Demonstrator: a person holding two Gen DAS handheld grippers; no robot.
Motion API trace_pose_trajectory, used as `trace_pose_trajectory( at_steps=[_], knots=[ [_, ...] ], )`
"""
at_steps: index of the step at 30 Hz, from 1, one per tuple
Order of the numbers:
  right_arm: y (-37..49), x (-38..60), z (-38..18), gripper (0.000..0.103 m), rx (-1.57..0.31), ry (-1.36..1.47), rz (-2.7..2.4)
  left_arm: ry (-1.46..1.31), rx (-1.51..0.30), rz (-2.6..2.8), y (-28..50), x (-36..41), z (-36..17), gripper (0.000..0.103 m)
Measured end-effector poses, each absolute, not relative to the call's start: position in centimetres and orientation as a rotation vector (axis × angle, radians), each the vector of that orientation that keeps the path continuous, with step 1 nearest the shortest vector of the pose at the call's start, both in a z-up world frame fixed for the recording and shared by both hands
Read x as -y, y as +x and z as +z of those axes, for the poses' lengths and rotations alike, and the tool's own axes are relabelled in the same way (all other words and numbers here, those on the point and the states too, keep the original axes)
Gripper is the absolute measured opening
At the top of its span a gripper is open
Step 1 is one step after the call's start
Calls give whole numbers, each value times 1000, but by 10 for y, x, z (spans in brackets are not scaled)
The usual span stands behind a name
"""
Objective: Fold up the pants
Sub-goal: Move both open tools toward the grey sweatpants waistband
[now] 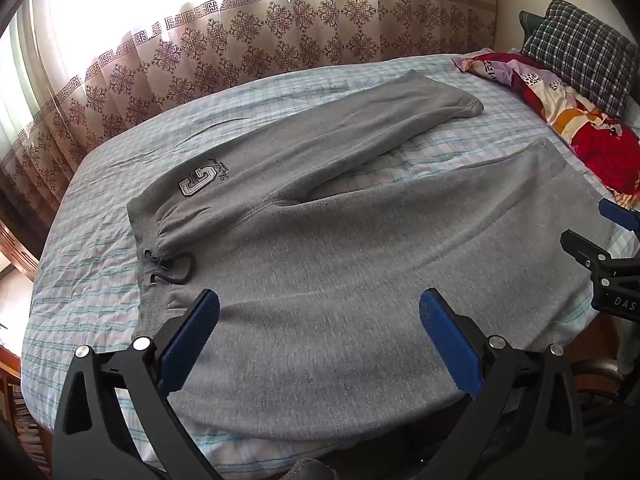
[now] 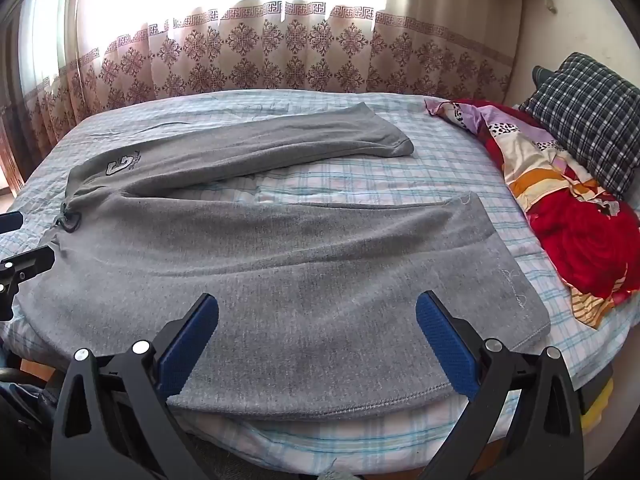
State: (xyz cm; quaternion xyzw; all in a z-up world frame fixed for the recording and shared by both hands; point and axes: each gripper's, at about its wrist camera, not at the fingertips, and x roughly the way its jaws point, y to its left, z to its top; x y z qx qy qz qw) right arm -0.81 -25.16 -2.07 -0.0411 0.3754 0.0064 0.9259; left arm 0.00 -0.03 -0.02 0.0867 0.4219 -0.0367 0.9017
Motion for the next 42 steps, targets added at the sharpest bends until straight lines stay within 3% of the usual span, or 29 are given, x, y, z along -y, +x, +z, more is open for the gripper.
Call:
trace_pose_trajectory(
  at_steps=[42],
  knots=[
    [2,261,-37,98,-831,-61,-16,119,-1008,-46,17,-21,-35,101]
  ],
)
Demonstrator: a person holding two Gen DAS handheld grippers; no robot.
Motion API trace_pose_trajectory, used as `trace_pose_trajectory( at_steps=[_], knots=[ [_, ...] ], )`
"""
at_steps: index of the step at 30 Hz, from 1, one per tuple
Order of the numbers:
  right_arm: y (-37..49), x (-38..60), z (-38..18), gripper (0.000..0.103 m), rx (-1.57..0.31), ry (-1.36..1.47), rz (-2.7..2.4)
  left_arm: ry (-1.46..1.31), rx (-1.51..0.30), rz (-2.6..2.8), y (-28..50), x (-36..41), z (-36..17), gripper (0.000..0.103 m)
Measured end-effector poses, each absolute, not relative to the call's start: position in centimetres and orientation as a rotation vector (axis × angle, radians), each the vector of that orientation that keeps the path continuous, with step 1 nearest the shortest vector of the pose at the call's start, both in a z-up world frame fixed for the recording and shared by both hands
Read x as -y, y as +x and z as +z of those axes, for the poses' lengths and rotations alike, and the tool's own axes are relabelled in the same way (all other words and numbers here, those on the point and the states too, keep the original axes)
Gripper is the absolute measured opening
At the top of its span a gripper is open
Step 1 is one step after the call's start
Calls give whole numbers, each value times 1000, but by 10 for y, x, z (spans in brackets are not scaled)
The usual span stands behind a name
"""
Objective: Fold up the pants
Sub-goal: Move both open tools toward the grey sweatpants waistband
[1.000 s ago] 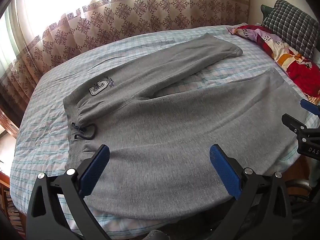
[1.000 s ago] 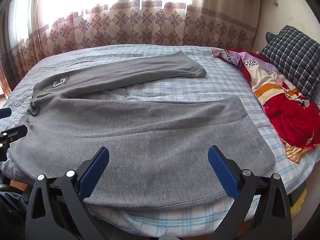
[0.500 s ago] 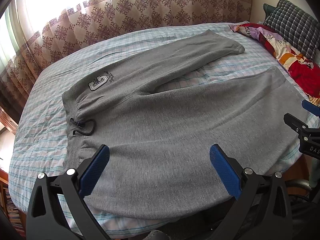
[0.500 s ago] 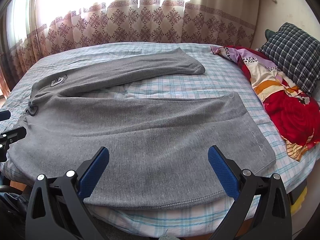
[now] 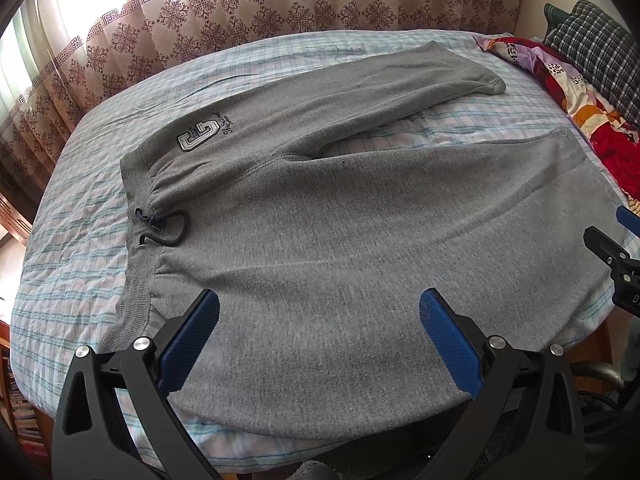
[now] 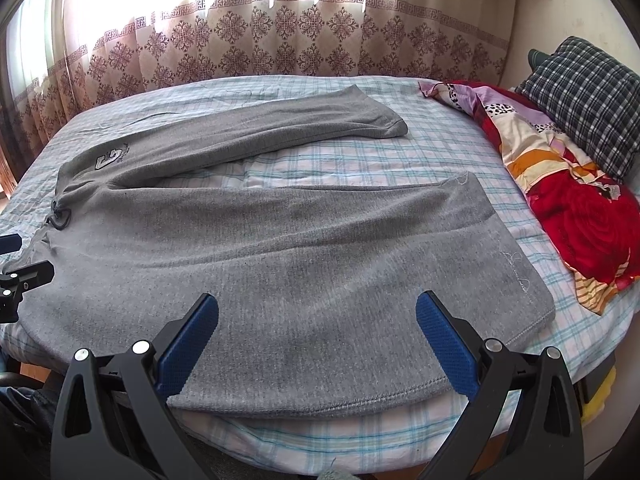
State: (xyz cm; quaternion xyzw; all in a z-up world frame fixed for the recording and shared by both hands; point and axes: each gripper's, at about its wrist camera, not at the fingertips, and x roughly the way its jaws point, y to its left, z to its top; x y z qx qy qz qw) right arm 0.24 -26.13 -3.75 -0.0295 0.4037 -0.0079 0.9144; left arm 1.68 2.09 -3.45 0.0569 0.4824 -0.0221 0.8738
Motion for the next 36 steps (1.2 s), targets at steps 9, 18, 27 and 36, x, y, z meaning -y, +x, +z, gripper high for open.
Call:
trace_pose_trajectory(
  at_steps=[9,18,27,36],
  knots=[
    [13,272,-53,98,-909,-12,-41,46,-1122,-19,30,-40,-65,101],
    [23,278,-73,98,-999,-27,-85,-14,-1191,-13,39,-50,-84,101],
    [19,278,-103,98,-1176,-34,-57,-47,-1229,-3,40,-64,-98,101],
    [24,272,-92,98,-1157,-96,-33,8,-1202,-8,39,-74,-89,101]
  ],
)
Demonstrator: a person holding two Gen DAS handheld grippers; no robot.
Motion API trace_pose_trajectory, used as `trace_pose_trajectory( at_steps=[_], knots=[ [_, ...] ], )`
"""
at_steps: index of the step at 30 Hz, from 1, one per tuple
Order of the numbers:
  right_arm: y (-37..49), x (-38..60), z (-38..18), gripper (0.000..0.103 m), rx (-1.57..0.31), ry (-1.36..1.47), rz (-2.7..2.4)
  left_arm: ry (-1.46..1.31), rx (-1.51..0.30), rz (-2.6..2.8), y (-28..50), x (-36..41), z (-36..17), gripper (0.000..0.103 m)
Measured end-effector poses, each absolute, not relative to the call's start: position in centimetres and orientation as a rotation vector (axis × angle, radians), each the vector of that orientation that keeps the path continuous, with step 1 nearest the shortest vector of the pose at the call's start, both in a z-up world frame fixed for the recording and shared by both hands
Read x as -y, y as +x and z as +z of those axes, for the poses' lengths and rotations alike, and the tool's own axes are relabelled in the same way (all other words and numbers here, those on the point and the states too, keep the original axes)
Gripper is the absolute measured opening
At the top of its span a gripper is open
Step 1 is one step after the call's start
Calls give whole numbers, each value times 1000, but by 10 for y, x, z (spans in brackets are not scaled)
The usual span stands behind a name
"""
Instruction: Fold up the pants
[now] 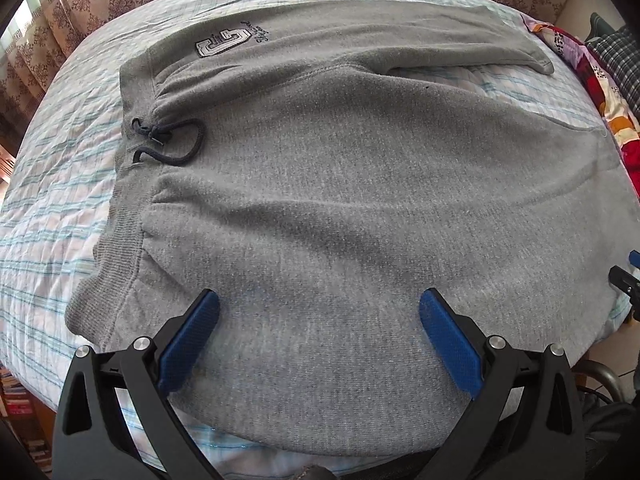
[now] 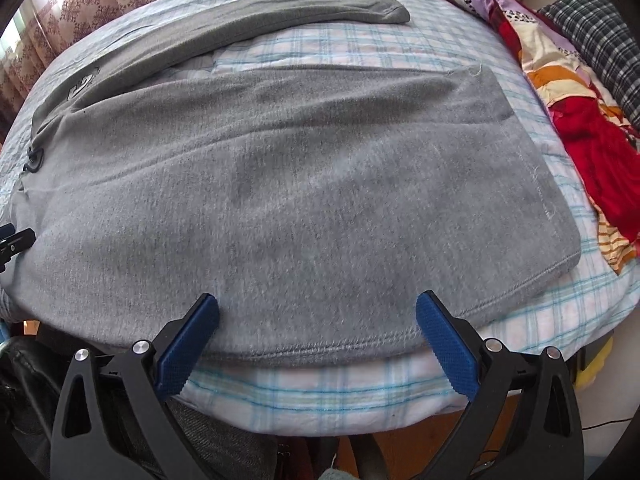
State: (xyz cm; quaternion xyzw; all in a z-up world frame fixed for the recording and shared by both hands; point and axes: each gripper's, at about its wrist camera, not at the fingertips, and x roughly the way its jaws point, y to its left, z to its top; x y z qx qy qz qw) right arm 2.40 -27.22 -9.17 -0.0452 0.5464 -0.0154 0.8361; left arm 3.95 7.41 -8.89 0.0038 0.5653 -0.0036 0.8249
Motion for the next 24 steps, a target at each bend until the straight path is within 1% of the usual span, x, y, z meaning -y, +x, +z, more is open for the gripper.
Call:
trace_pose_trajectory(
  at_steps=[4,17,24],
  knots=[
    [49,267,-82,98,-1109,-152,-53,38,-1191,17,54,-77,-86,101],
    [127,244,-71,98,-1032,-131,-1,-30,-1167,98,113,-111,-79,101],
    [190,234,-58,98,-991,-76,14,-60,-1160,119,148,-122,-80,101]
  ],
)
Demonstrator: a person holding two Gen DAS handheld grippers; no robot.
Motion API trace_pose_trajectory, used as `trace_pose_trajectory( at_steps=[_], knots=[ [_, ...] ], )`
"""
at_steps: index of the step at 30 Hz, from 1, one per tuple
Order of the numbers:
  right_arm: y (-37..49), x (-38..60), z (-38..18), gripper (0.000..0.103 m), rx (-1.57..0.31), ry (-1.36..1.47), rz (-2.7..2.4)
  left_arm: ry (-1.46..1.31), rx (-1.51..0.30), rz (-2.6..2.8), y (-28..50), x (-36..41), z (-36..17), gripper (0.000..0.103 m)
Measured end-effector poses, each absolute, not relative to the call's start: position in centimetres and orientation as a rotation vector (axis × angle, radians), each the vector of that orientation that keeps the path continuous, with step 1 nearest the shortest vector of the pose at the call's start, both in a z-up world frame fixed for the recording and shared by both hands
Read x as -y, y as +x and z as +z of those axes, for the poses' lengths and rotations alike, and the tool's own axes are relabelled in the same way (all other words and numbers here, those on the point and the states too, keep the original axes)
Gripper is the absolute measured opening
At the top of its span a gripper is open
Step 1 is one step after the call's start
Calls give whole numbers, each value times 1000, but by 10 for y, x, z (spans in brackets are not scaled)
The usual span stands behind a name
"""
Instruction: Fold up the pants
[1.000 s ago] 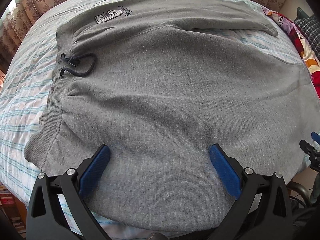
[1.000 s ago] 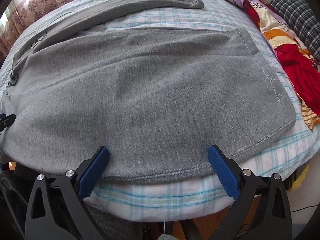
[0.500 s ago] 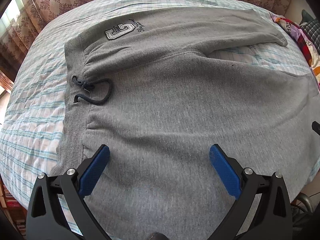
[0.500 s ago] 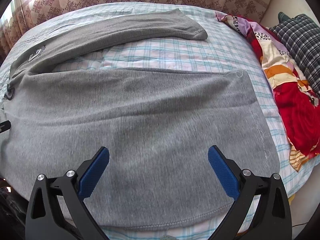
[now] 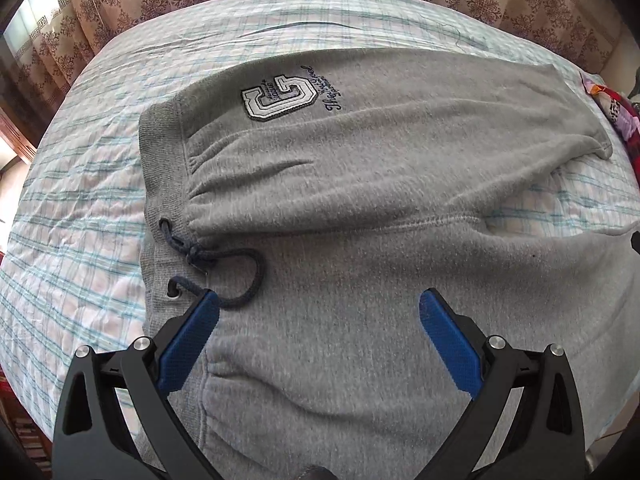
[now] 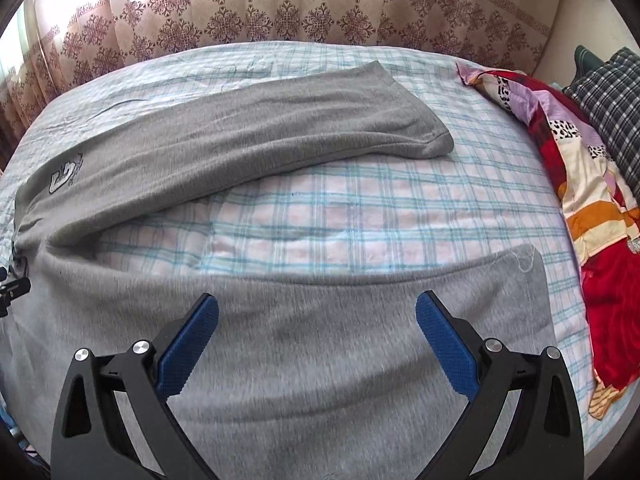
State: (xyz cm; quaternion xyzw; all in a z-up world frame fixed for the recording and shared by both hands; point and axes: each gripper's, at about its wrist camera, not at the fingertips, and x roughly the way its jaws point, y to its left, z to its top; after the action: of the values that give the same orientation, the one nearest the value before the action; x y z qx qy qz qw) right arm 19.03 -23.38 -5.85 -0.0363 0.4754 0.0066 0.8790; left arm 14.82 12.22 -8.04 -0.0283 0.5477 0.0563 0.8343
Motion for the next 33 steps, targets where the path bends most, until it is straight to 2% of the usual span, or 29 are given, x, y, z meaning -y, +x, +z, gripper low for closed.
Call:
trace_pose_trajectory(
  at_steps=[9,16,21,33],
  knots=[
    [262,150,-58,98,-947,-149,196,-87,-1190,140,202,-136,-101,101],
    [316,93,-98,98,-1031,-224,275,-158,-1208,129,221,-155,-116,101],
    [347,82,-132,98,-1121,-235,261,-292,-1205,93,225,-174,-110,101],
    [386,74,-137,98,-1151,-174,244,-403,-1188,71,228,-184,-93,101]
  ],
)
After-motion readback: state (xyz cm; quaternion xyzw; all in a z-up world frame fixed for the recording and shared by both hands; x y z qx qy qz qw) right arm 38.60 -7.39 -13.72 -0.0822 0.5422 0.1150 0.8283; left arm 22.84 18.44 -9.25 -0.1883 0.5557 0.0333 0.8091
